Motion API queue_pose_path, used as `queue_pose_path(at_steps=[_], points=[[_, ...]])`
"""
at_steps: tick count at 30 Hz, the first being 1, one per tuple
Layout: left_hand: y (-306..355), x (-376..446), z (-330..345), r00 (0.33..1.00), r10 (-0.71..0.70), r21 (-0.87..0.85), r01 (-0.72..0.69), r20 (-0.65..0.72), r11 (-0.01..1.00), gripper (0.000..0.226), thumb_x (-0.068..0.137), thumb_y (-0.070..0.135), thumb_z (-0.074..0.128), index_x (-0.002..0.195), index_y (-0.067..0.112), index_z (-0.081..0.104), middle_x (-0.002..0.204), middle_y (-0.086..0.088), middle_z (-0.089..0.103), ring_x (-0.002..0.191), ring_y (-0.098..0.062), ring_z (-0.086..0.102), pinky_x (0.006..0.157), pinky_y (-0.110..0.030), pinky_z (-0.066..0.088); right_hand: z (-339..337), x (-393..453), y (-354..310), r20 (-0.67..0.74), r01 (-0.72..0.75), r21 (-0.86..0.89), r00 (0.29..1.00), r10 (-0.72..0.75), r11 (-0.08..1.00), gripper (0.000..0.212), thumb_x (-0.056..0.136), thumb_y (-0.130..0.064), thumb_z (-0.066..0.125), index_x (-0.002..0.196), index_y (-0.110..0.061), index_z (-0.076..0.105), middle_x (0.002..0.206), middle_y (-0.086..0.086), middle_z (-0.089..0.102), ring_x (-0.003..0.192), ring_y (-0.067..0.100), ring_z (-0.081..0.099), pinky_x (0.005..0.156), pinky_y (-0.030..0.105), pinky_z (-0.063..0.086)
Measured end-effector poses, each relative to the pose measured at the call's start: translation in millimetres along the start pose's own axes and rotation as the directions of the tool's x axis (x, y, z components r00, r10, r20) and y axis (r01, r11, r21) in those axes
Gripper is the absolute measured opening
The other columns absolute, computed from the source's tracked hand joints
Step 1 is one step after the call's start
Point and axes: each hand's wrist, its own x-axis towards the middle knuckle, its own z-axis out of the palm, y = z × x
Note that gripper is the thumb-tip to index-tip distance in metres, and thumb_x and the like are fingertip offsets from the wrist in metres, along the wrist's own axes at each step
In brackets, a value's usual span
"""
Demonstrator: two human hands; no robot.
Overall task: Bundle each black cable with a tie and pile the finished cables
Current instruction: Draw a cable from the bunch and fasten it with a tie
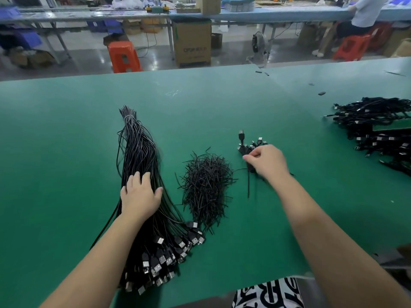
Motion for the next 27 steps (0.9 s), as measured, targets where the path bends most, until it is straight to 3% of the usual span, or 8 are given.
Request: queue_pose_path(at_steps=[2,6,10,14,19,23,25,27], points=[[-3.2,3.7,13.7,1.0,-0.026,-0.002,0.026,-0.003,1.0,0.067,0.1,0.048,0.042,0.157,0.02,0.019,0.168,-0.007,0.004,0.154,-0.027,0.002,0.123,-0.052,0.012,-3.8,26.2,11.0,-0.027,-0.055,-0.125,0.998,0.051,0.991,0.019,0.091,-0.041,0.071,0.093,-0.023,0.076,0.093,0.0,0.073,0.084,0.022,0.062,0.069,0.028,0.043],[-2.7,1.6,23.9,0.994,-0.036,-0.013,0.034,-0.108,0.999,0.066,0.097,0.046,0.043,0.156,0.023,0.023,0.168,-0.005,0.007,0.154,-0.026,0.004,0.123,-0.05,0.014,-4.3,71.1,29.0,-0.02,-0.16,-0.261,0.987,0.161,0.952,0.033,0.09,-0.043,0.072,0.106,-0.014,0.074,0.103,0.009,0.073,0.096,0.03,0.067,0.075,0.032,0.051],[-4.1,1.5,25.9,0.989,-0.043,-0.023,0.04,-0.143,0.999,0.066,0.095,0.045,0.046,0.155,0.025,0.027,0.167,-0.004,0.011,0.153,-0.025,0.008,0.122,-0.049,0.015,1.9,96.1,39.5,0.003,-0.23,-0.283,0.971,0.24,0.931,0.037,0.089,-0.044,0.074,0.102,-0.01,0.073,0.095,0.01,0.07,0.085,0.029,0.06,0.068,0.03,0.044],[-4.0,0.6,27.6,0.984,-0.05,-0.036,0.045,-0.171,0.998,0.066,0.094,0.044,0.049,0.154,0.025,0.03,0.166,-0.004,0.015,0.153,-0.025,0.011,0.122,-0.049,0.017,15.1,106.6,44.0,0.01,-0.245,-0.249,0.967,0.255,0.937,0.035,0.09,-0.04,0.074,0.106,-0.009,0.073,0.103,0.013,0.071,0.096,0.032,0.065,0.073,0.031,0.047],[-6.1,1.1,29.3,0.982,-0.057,-0.055,0.048,-0.181,0.997,0.066,0.094,0.044,0.05,0.154,0.025,0.031,0.166,-0.003,0.016,0.153,-0.023,0.011,0.123,-0.048,0.016,23.4,109.2,44.4,0.022,-0.185,-0.278,0.98,0.199,0.943,0.033,0.093,-0.04,0.07,0.109,-0.011,0.072,0.106,0.01,0.072,0.099,0.031,0.065,0.074,0.031,0.046],[-7.2,1.8,29.8,0.981,-0.055,-0.06,0.044,-0.184,0.997,0.065,0.094,0.045,0.049,0.154,0.026,0.031,0.166,-0.003,0.016,0.153,-0.023,0.011,0.123,-0.048,0.015,17.4,98.7,32.1,-0.073,-0.115,-0.34,0.993,0.096,0.933,0.04,0.096,-0.042,0.065,0.119,-0.01,0.067,0.118,0.014,0.061,0.105,0.034,0.061,0.082,0.037,0.05],[-7.6,2.1,30.1,0.981,-0.056,-0.064,0.045,-0.184,0.997,0.065,0.094,0.046,0.049,0.154,0.026,0.031,0.166,-0.003,0.016,0.153,-0.023,0.011,0.123,-0.048,0.015,14.0,84.4,11.5,-0.118,-0.004,-0.296,0.993,-0.032,0.955,0.034,0.098,-0.037,0.061,0.12,-0.012,0.067,0.12,0.014,0.06,0.106,0.032,0.061,0.086,0.039,0.051],[-7.4,2.0,29.9,0.981,-0.057,-0.067,0.045,-0.184,0.997,0.066,0.094,0.046,0.049,0.154,0.026,0.031,0.166,-0.002,0.016,0.153,-0.023,0.011,0.123,-0.048,0.015,13.8,60.0,-18.7,-0.053,0.176,-0.224,0.98,-0.193,0.958,0.025,0.099,-0.033,0.057,0.113,-0.017,0.071,0.115,0.007,0.068,0.1,0.025,0.064,0.084,0.035,0.054]])
